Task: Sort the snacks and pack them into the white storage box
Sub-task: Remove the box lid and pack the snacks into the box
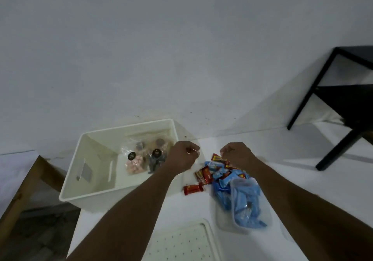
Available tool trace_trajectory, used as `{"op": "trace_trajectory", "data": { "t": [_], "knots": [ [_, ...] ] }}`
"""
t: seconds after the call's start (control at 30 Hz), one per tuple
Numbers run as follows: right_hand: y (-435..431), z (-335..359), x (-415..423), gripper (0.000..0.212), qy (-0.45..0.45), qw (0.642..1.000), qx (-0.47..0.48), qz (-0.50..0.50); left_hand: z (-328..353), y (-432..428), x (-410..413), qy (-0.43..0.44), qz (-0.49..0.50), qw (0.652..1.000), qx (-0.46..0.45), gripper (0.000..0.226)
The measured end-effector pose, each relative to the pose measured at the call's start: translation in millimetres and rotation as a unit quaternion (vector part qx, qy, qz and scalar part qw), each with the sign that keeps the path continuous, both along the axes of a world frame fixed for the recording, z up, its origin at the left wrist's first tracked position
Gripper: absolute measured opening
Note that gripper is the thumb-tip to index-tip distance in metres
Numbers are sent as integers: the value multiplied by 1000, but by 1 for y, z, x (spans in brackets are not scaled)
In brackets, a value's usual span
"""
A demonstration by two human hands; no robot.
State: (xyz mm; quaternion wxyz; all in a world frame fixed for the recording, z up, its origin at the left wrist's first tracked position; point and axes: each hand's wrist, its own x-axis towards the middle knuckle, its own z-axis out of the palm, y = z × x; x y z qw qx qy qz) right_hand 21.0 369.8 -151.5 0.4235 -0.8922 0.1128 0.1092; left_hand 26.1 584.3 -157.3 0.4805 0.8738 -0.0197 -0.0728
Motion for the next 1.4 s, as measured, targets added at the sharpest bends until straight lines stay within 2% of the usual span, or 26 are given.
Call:
{"op": "trace_trajectory", "data": {
  "t": [0.1,0.2,0.27,0.4,0.47,0.53,0.67,0.73,0.87,1.03,1.13,1.27,1.37,1.4],
  "knots": [
    [-71,-33,-40,9,39,996,-27,-75,-25,-63,-22,36,-72,997,12,14],
    [-130,-79,-77,10,83,988,-68,-108,-57,-119,-44,80,-116,990,26,18],
    [-151,-105,-92,18,113,987,-52,-103,-86,-147,-57,89,-113,987,70,23],
    [-146,-125,-103,14,157,986,29,-52,-139,-168,-79,159,-82,972,150,31],
    [-137,-138,-101,10,174,983,57,-21,-150,-170,-88,189,-55,971,135,27],
    [-131,-145,-100,7,162,986,50,1,-153,-174,-93,177,-33,976,124,26],
    [-159,-130,-102,26,78,996,18,-29,-129,-202,-90,135,-39,984,111,27],
    [-193,-113,-100,28,54,997,22,-47,-113,-230,-82,105,-55,989,91,29],
    [-275,-86,-103,10,60,995,15,-81,-95,-298,-78,79,-115,989,44,29],
    [-339,-91,-140,7,89,991,-1,-102,-104,-360,-99,102,-179,977,47,26],
    [-345,-108,-164,10,93,992,2,-86,-118,-363,-117,119,-209,968,77,37],
    [-336,-120,-173,10,62,990,65,-107,-126,-352,-123,161,-178,969,54,46],
    [-328,-117,-171,11,83,983,125,-102,-117,-353,-124,232,-167,958,0,44],
    [-324,-117,-169,13,84,983,133,-92,-116,-351,-123,222,-167,961,-4,46]
  ]
}}
